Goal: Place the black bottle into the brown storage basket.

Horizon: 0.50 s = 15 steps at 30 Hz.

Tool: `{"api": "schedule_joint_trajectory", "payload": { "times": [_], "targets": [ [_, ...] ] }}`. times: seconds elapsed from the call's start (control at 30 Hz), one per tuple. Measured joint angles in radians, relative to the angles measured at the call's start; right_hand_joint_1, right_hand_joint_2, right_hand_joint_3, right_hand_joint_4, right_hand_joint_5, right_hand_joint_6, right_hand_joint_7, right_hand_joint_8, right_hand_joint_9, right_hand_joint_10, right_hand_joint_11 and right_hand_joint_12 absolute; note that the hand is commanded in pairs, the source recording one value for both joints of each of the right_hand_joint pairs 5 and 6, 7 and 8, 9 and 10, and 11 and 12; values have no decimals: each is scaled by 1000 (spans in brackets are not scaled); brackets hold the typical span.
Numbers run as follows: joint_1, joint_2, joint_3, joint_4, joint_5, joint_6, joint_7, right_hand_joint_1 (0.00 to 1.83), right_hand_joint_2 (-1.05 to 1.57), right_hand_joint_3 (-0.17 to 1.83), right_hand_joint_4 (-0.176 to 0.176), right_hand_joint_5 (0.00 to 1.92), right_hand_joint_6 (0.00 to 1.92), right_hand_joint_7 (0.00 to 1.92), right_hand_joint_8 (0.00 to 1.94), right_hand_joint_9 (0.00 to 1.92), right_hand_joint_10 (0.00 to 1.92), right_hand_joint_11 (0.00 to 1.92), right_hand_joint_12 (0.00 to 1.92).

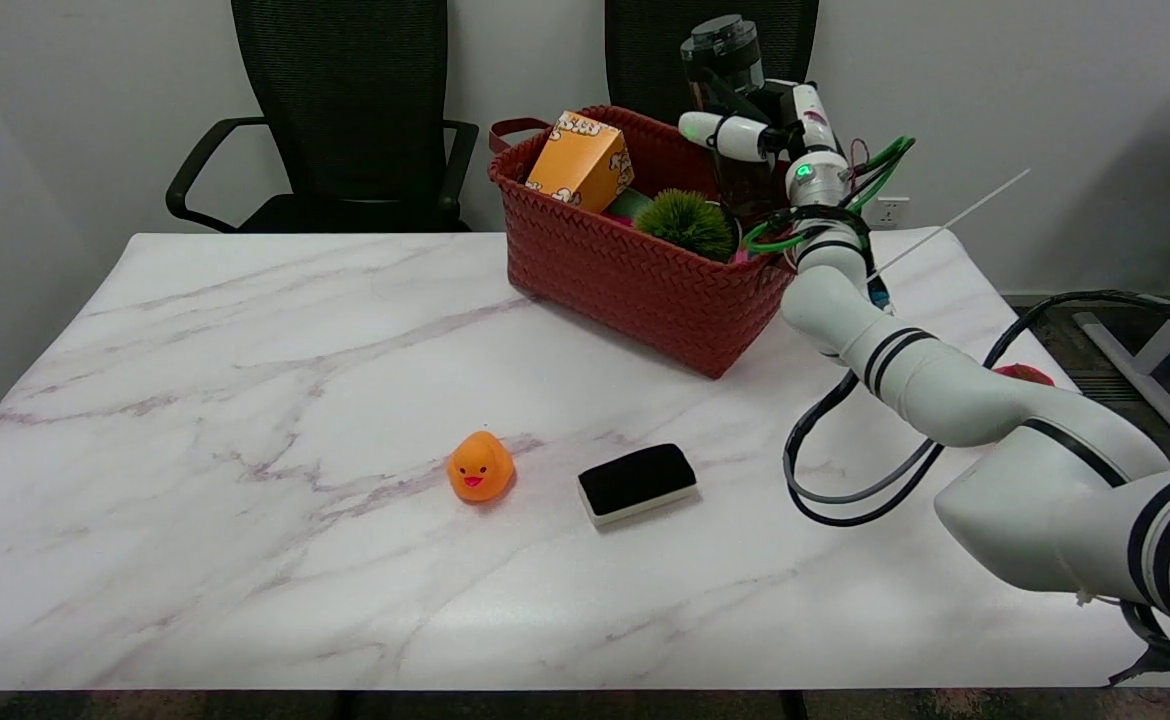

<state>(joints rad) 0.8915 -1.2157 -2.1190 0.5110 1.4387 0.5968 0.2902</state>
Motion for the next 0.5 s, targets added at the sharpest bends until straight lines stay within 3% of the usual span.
{"api": "schedule_joint_trajectory", "payload": {
  "times": [0.4, 0.47, 0.5],
  "targets": [
    [4, -6, -3, -23, -3, -13, -36, 1031, 931, 53, 0, 795, 795, 1115, 1115, 777, 777, 647, 647],
    [4, -7, -3, -25, -3, -14, -39, 1050, 812, 124, 0, 657, 657, 921, 921, 684, 684, 606, 606],
    [4, -7, -3, -26, -3, -15, -41, 1051, 808, 126, 0, 656, 656, 917, 917, 681, 681, 602, 602]
  ]
}}
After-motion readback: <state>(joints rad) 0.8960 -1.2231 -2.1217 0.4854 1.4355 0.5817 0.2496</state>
